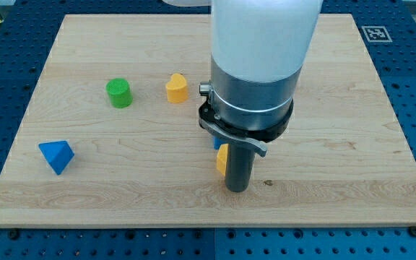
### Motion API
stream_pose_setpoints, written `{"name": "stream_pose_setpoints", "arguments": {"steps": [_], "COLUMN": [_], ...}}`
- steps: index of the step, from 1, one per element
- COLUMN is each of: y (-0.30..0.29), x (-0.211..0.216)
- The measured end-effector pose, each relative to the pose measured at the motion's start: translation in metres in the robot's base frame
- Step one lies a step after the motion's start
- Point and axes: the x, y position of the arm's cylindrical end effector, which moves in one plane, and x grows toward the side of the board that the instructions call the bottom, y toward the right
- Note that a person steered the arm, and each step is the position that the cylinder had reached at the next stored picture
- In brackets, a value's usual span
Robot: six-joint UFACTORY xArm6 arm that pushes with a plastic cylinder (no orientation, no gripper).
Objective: Tab blue triangle on top left
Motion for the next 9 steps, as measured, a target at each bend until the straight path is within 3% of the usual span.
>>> {"name": "stream_pose_setpoints", "arguments": {"steps": [1, 2, 3, 4, 6, 7, 9], "y": [-0.005, -0.061, -0.111, -0.148, -0.275, -0.305, -0.293], "x": [0.001, 0.004, -0.013, -0.062, -0.082, -0.081, -0.046]}}
